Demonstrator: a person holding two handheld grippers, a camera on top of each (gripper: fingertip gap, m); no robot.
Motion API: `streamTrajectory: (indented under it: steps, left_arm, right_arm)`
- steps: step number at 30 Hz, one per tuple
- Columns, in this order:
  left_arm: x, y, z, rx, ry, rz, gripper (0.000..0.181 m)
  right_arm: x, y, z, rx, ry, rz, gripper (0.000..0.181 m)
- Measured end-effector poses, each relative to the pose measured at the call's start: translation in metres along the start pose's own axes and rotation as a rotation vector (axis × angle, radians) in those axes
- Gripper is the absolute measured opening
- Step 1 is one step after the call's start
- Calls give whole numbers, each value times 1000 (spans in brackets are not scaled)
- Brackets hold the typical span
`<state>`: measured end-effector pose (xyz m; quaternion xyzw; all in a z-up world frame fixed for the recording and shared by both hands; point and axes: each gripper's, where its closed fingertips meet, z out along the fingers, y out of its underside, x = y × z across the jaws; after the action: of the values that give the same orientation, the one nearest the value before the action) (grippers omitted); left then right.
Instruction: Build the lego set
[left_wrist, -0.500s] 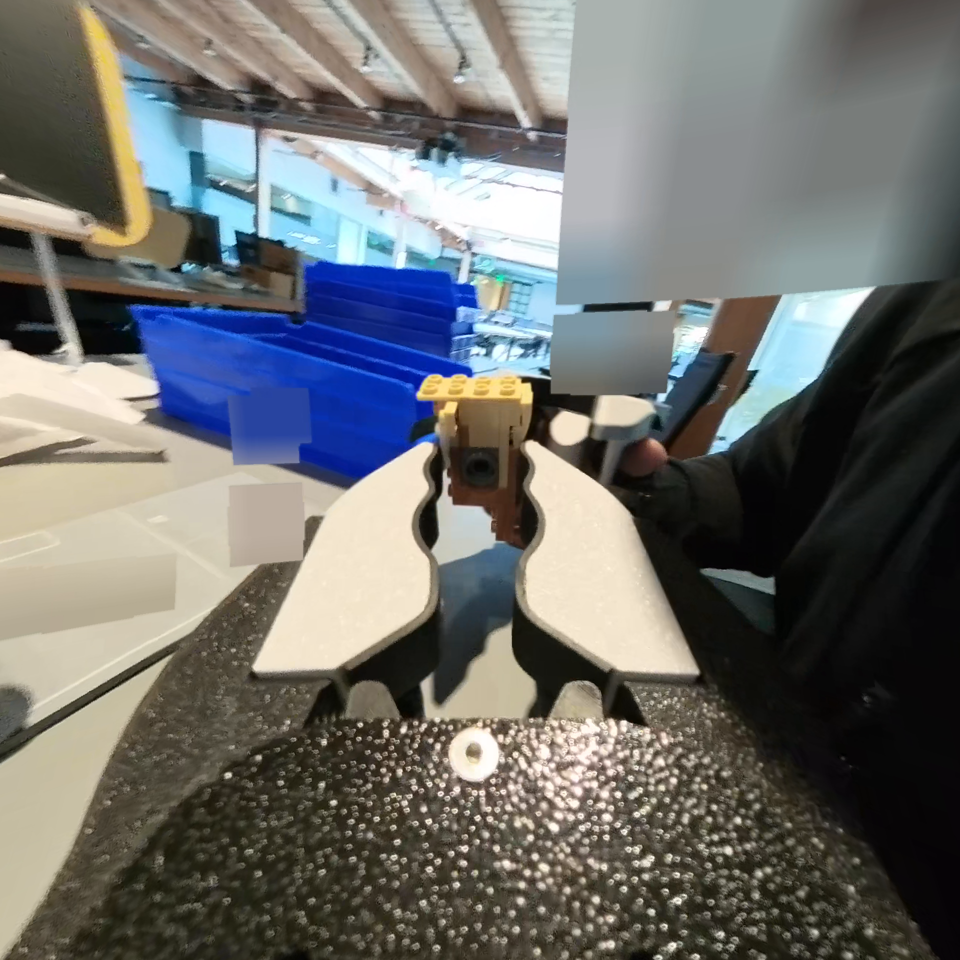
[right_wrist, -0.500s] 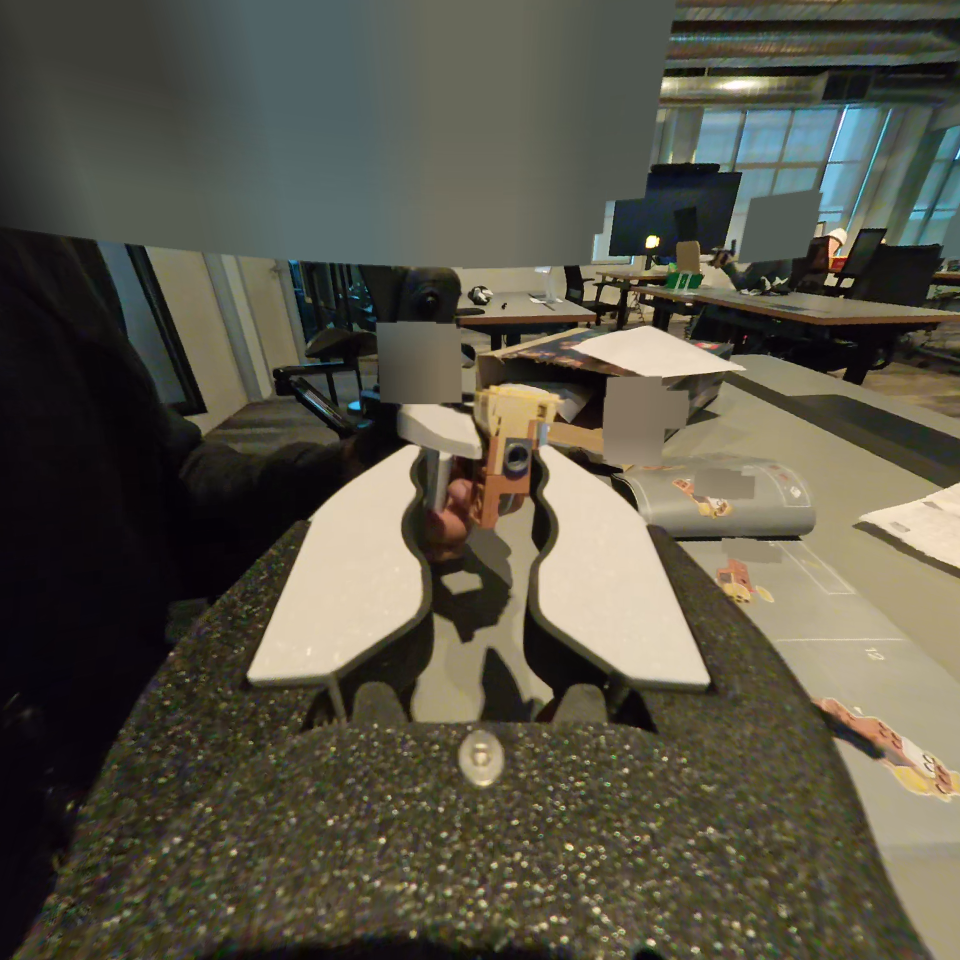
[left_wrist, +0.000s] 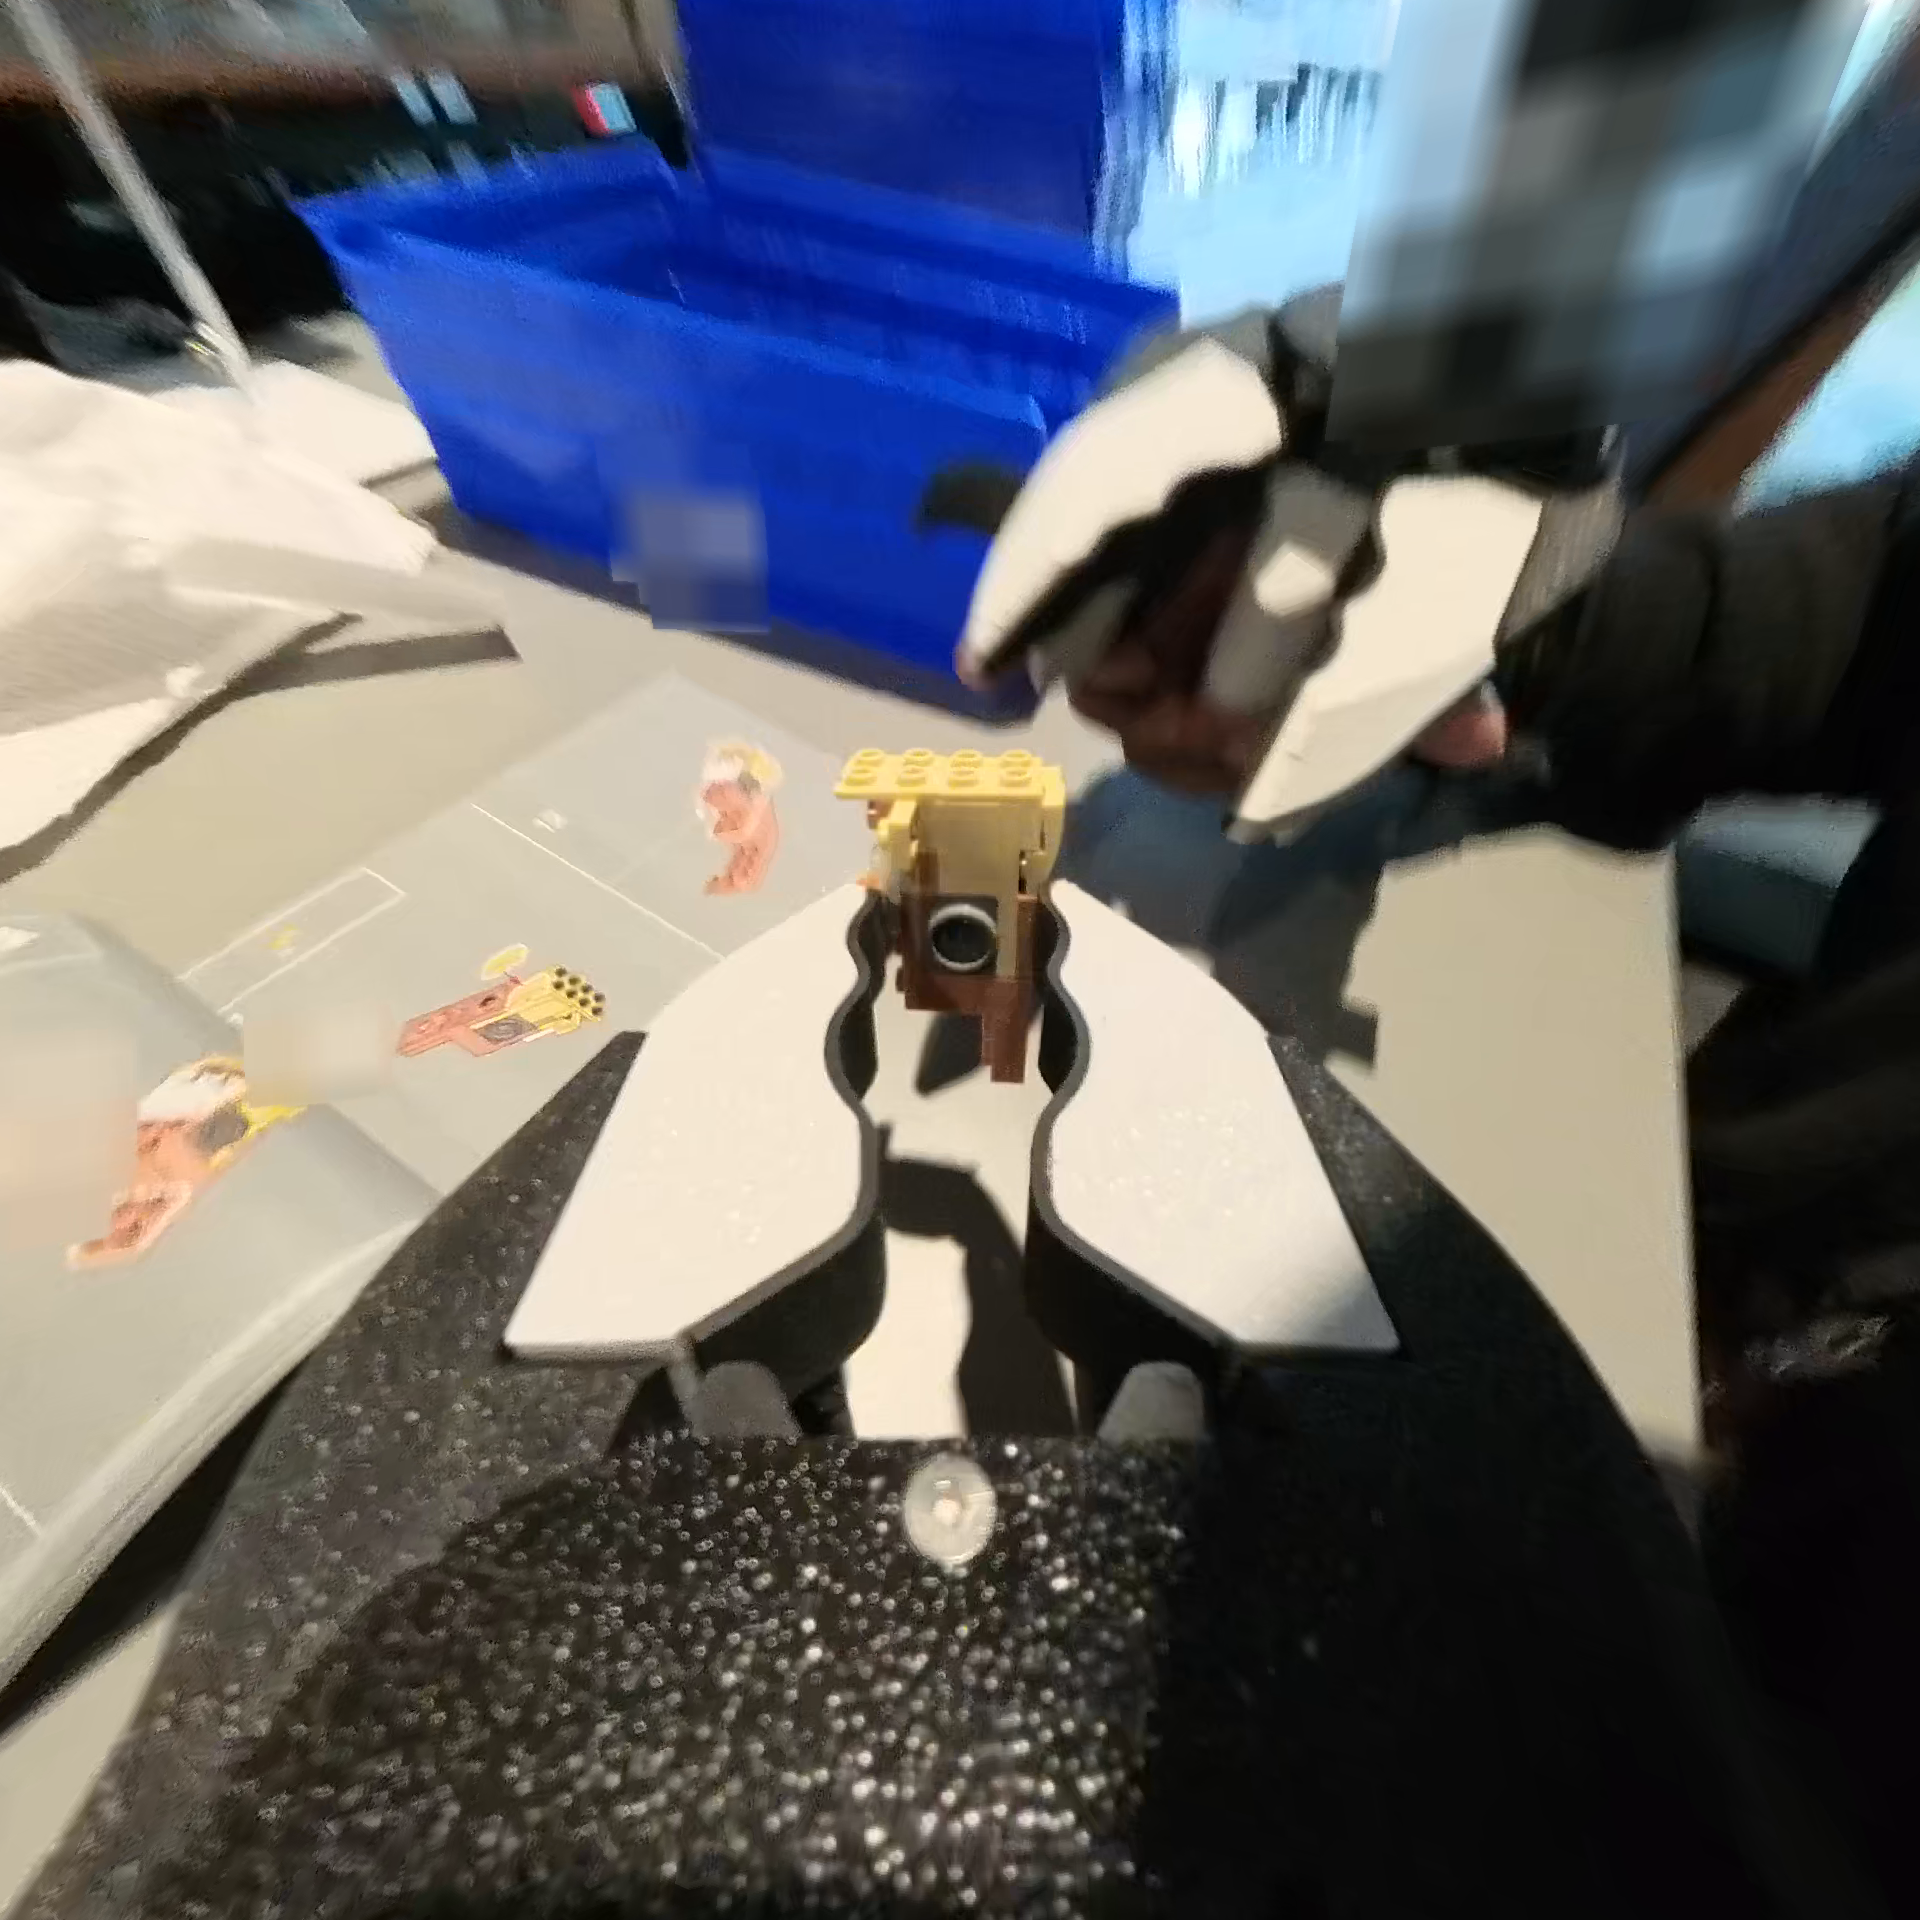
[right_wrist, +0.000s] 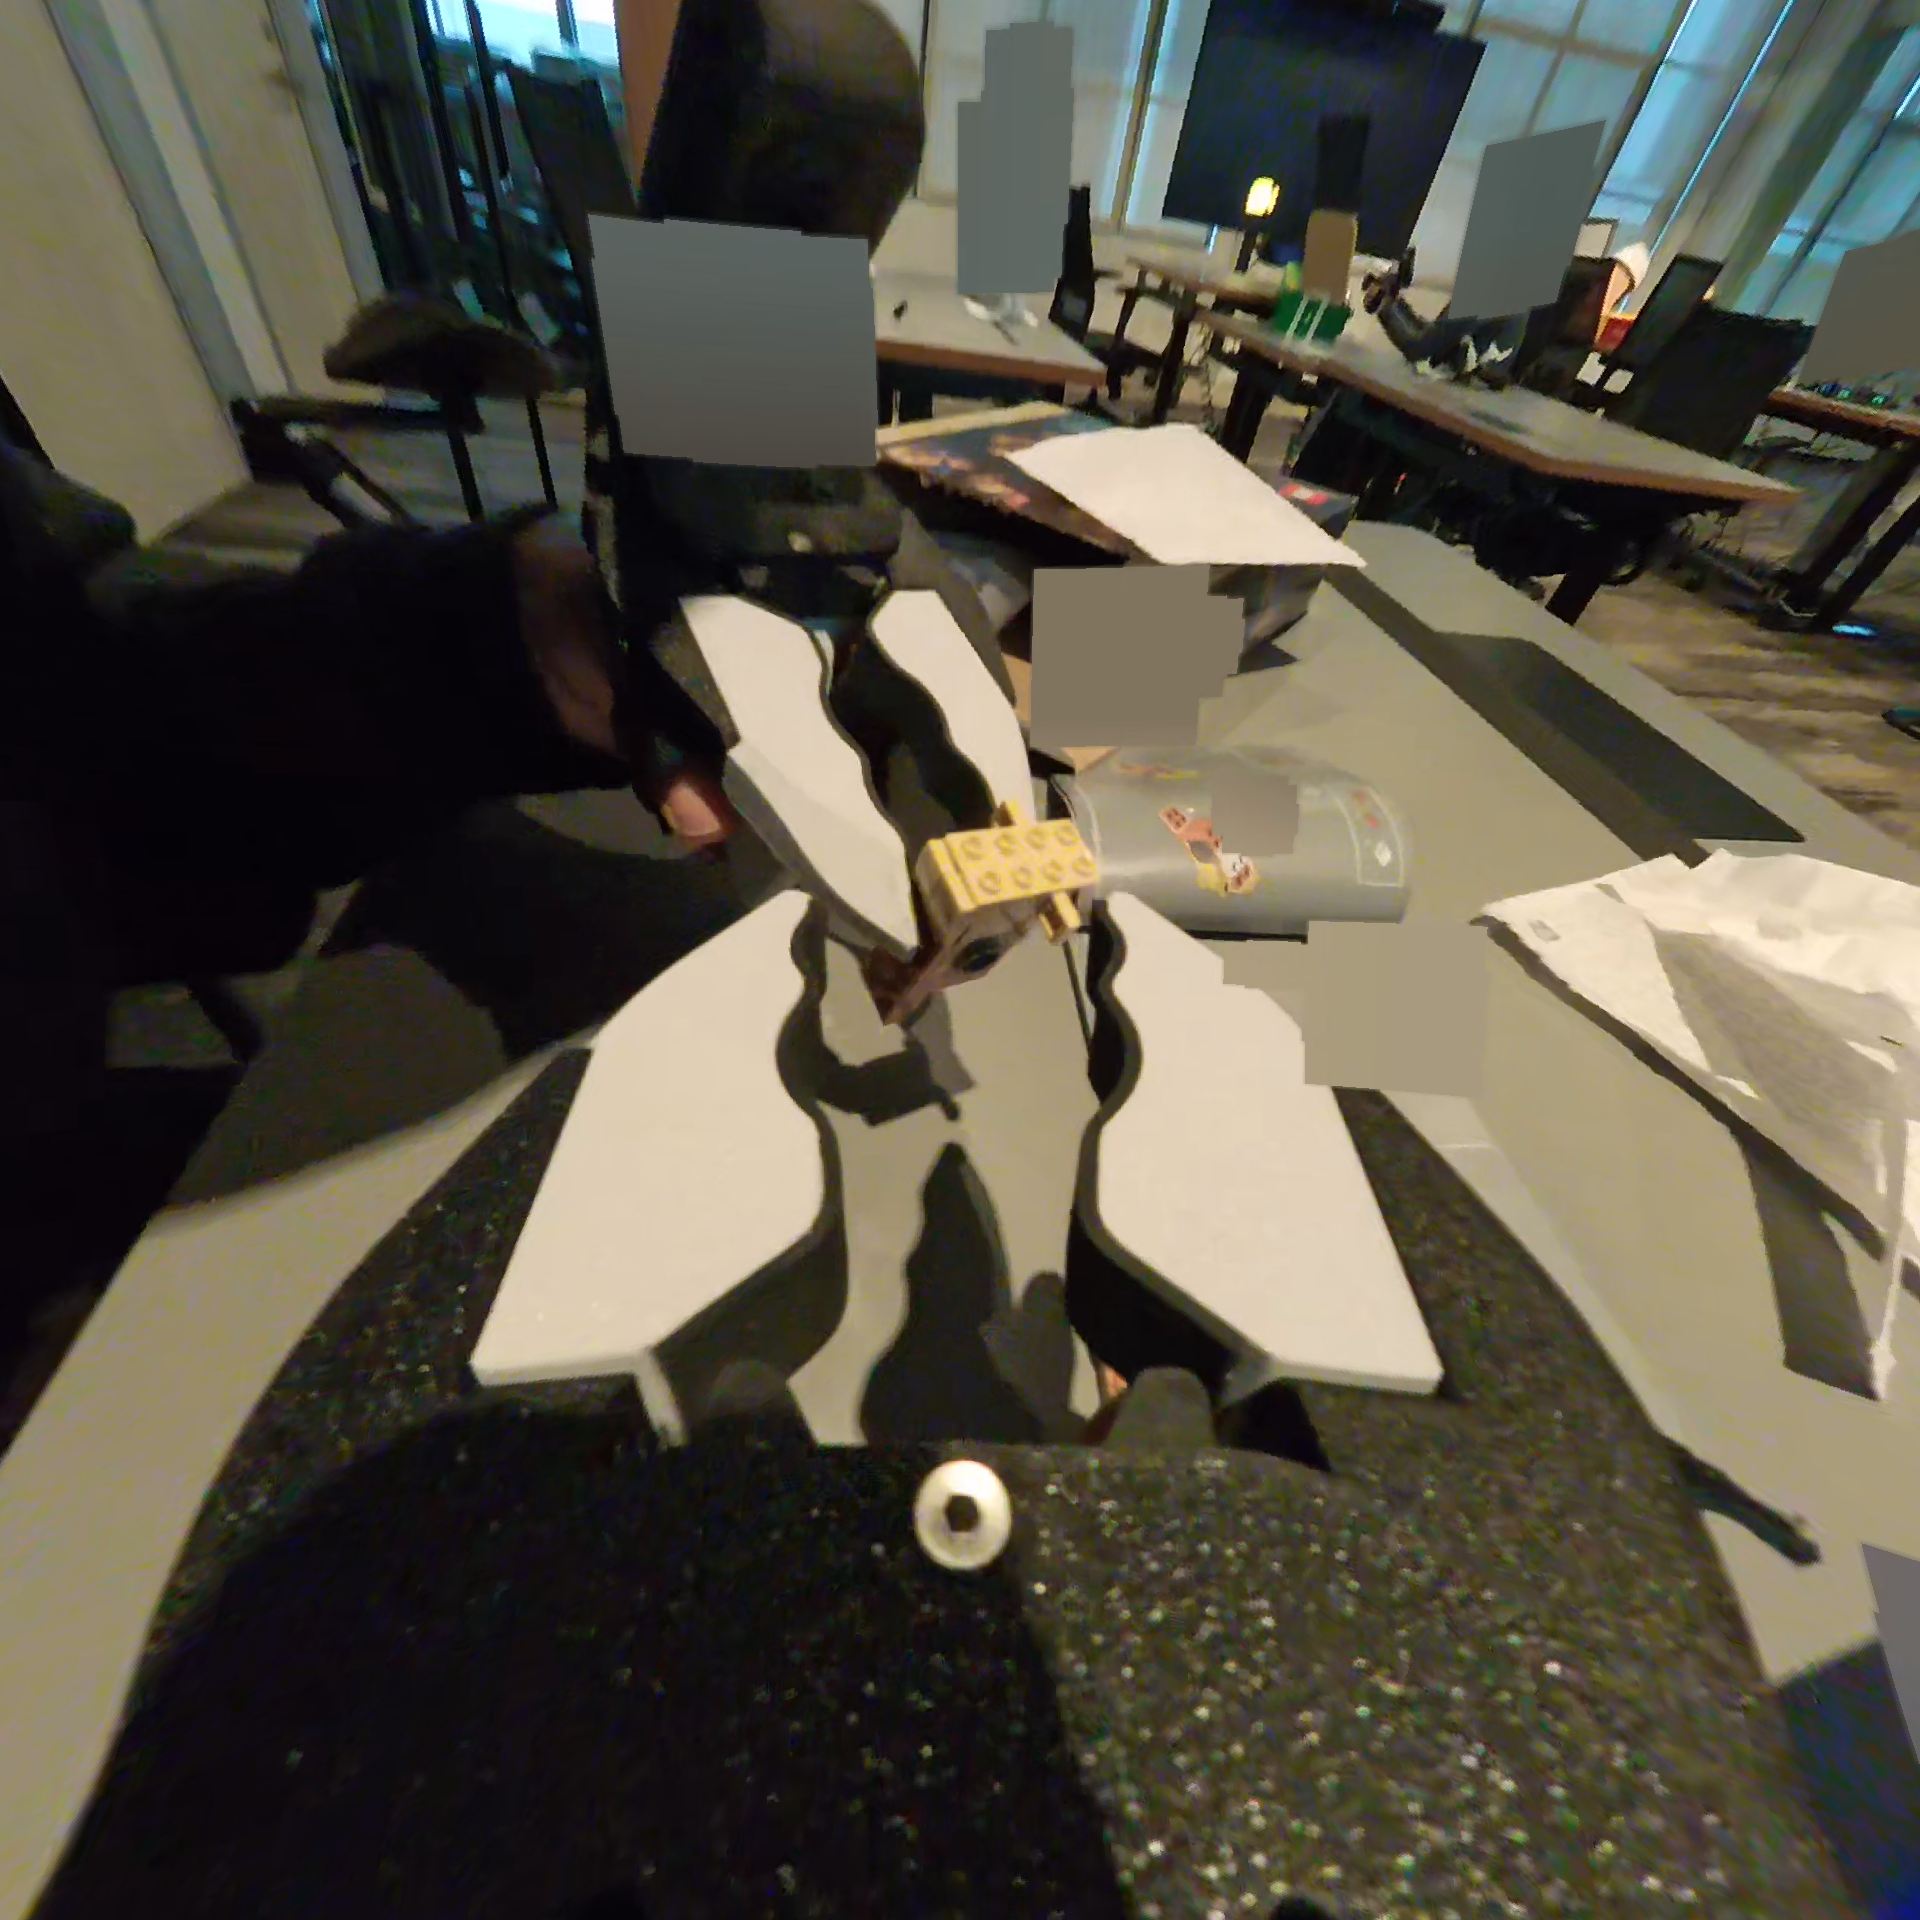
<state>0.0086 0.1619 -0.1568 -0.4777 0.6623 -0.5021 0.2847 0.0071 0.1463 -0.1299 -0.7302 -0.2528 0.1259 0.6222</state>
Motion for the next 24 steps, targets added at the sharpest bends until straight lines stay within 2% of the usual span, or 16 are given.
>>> streamTrajectory:
  steps: [7, 12, 24]
  left_arm:
    - [17, 19, 6, -214, 15, 188, 26]
    - [26, 36, 2, -360, 3, 286, 26]
    - [46, 45, -3, -409, 72, 281, 26]
  right_arm:
    - [-13, 25, 5, -120, -54, -92, 48]
    - [-27, 33, 7, -147, -102, -95, 48]
    - [-46, 42, 10, -194, -156, -113, 43]
